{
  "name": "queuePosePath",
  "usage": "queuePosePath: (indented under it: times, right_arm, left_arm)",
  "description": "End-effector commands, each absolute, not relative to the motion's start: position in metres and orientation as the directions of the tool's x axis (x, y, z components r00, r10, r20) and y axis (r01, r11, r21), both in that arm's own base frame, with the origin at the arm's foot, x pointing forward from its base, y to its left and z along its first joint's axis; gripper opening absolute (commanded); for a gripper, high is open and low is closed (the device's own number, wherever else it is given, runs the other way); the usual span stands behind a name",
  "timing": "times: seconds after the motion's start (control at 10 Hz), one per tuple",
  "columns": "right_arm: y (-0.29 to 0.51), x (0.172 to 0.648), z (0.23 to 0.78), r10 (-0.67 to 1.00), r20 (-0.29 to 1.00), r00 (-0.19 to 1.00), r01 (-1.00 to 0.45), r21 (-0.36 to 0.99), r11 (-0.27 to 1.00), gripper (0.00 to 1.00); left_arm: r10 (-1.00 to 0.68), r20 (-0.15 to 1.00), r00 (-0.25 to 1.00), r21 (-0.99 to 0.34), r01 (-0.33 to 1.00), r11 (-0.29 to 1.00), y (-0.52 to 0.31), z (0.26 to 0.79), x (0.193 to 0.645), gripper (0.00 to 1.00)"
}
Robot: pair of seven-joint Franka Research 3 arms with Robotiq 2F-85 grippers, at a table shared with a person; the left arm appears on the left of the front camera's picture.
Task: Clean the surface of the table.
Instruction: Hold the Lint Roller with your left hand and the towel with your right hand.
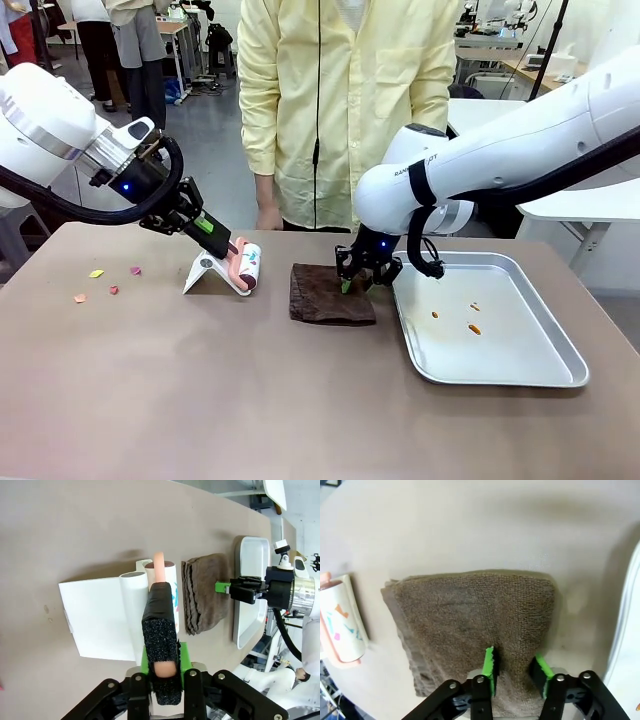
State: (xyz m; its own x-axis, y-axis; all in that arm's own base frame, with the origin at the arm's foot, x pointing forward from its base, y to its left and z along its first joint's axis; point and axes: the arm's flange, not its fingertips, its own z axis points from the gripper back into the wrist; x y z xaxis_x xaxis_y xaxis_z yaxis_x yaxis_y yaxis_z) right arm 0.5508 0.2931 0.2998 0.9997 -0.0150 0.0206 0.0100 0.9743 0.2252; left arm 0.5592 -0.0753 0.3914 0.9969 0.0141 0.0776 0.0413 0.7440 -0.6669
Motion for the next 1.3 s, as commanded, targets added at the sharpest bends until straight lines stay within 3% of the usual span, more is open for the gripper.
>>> queuePosePath:
  times: [0.0,0.6,0.8,1.0,1.2]
  right_arm:
    - [0.295,0.554,0.294,-0.034,0.007,0.999,0.032,0.223,0.974,0.0]
    - [0.292,0.553,0.296,-0.027,0.005,1.0,0.024,0.27,0.963,0.0]
    - [0.28,0.547,0.312,0.026,0.024,0.999,-0.034,0.422,0.906,0.0]
    - [0.246,0.53,0.333,0.131,0.064,0.989,-0.136,0.729,0.671,0.0]
    - [0.202,0.514,0.342,0.222,0.107,0.969,-0.184,0.913,0.363,0.0]
  left_arm:
    - [0.005,0.093,0.996,-0.679,0.06,0.732,-0.075,0.39,0.561,0.0]
    - [0.011,0.101,0.995,-0.685,0.062,0.726,-0.078,0.393,0.56,0.0]
    - [0.016,0.119,0.993,-0.706,0.073,0.705,-0.075,0.399,0.557,0.0]
    - [0.048,0.142,0.989,-0.791,0.084,0.606,-0.063,0.419,0.543,0.0]
    - [0.085,0.161,0.983,-0.876,0.103,0.472,-0.047,0.434,0.53,0.0]
